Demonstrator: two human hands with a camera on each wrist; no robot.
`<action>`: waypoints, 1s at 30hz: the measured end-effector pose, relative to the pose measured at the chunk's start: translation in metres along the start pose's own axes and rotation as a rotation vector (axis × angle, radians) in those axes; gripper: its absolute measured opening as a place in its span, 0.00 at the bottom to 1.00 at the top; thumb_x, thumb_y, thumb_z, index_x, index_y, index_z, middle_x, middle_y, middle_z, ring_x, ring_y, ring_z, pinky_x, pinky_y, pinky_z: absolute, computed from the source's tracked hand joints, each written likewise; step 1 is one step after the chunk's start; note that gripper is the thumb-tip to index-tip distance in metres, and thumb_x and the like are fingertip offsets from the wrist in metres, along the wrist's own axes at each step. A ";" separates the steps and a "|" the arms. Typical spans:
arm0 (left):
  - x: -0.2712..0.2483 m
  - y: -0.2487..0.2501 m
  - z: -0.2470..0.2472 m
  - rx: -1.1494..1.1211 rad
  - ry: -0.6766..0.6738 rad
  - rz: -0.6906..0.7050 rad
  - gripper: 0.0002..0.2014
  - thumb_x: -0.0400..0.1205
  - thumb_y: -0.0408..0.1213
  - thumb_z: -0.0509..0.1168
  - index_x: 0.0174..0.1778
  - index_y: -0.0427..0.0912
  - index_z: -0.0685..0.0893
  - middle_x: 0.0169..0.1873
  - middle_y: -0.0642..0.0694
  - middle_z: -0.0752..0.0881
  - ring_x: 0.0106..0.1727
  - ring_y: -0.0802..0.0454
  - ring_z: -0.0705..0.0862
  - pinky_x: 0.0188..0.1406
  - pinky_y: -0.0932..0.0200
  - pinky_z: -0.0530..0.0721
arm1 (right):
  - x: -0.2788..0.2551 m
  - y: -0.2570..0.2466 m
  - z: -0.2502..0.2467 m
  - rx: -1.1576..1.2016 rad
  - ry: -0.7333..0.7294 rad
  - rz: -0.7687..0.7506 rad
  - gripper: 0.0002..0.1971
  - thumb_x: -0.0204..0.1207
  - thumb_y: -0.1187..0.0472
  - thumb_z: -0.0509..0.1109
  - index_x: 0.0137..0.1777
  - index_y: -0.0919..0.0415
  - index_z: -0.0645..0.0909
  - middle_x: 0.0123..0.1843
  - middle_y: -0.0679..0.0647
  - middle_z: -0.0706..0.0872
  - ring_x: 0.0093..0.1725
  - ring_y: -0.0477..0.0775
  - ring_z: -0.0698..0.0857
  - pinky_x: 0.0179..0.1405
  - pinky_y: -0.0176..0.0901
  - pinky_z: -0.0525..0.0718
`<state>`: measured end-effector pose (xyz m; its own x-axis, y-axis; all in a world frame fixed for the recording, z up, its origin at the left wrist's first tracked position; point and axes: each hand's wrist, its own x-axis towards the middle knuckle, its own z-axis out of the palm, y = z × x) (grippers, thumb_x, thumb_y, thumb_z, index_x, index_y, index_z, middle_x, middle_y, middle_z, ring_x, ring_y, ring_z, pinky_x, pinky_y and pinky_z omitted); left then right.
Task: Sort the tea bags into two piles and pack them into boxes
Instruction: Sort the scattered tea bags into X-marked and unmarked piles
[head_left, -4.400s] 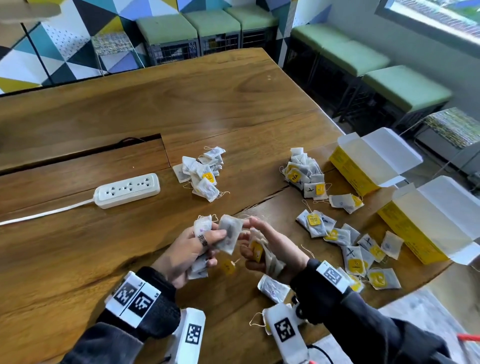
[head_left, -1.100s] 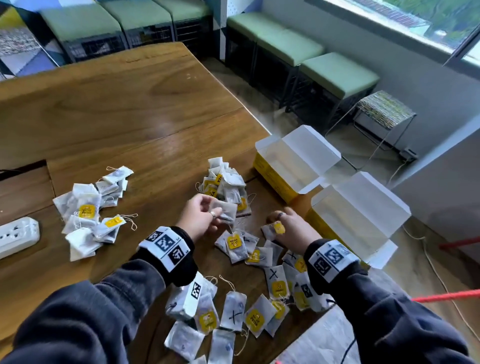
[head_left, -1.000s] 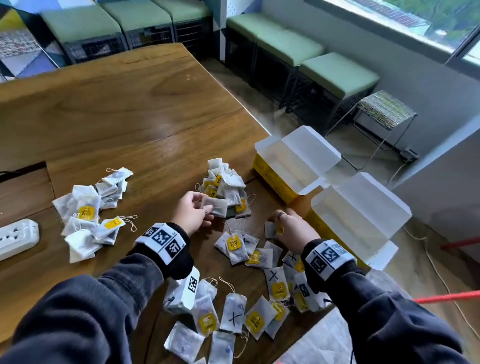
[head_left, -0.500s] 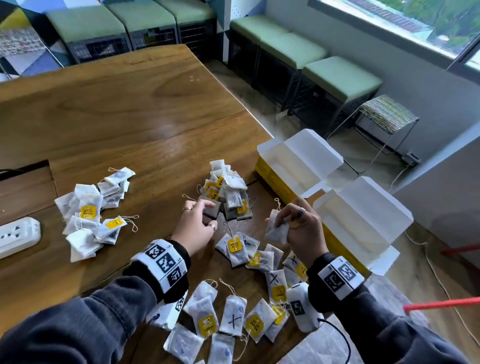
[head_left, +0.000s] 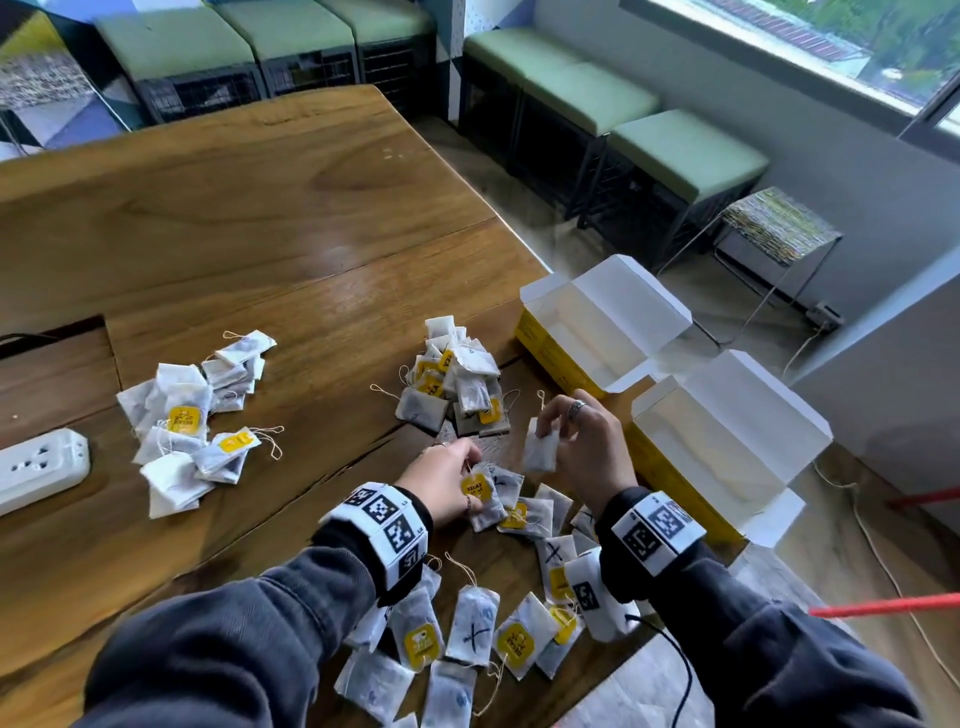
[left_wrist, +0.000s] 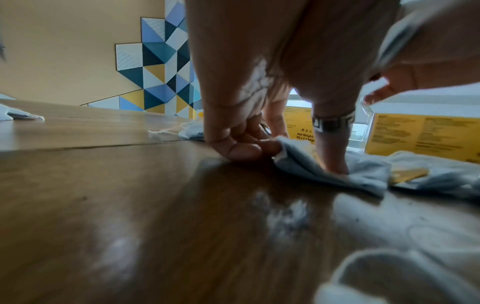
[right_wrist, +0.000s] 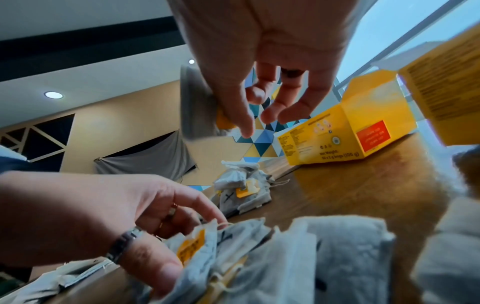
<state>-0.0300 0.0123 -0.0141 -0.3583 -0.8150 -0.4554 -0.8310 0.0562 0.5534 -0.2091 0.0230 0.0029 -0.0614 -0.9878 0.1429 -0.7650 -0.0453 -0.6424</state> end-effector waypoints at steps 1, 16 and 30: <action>0.000 0.000 0.000 -0.019 -0.007 -0.009 0.26 0.71 0.38 0.76 0.63 0.43 0.76 0.52 0.45 0.82 0.56 0.50 0.79 0.56 0.59 0.78 | 0.002 -0.001 0.002 0.001 -0.018 0.041 0.17 0.66 0.76 0.72 0.32 0.51 0.80 0.40 0.53 0.80 0.36 0.51 0.77 0.34 0.48 0.82; -0.035 -0.043 -0.020 -0.737 0.136 -0.010 0.17 0.72 0.23 0.72 0.48 0.50 0.82 0.45 0.44 0.84 0.48 0.52 0.83 0.52 0.61 0.81 | -0.008 -0.028 0.017 -0.286 -0.267 -0.016 0.13 0.79 0.55 0.64 0.63 0.49 0.79 0.67 0.52 0.72 0.66 0.55 0.68 0.63 0.53 0.72; -0.055 -0.049 -0.030 -1.072 0.125 0.047 0.26 0.69 0.12 0.68 0.54 0.46 0.80 0.43 0.44 0.84 0.38 0.63 0.87 0.38 0.68 0.86 | -0.013 -0.058 0.026 0.338 -0.591 0.092 0.10 0.69 0.65 0.76 0.38 0.50 0.79 0.37 0.45 0.82 0.33 0.36 0.80 0.31 0.31 0.80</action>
<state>0.0430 0.0371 0.0045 -0.2841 -0.8817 -0.3766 0.0092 -0.3953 0.9185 -0.1467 0.0345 0.0187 0.3166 -0.9010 -0.2966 -0.5252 0.0939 -0.8458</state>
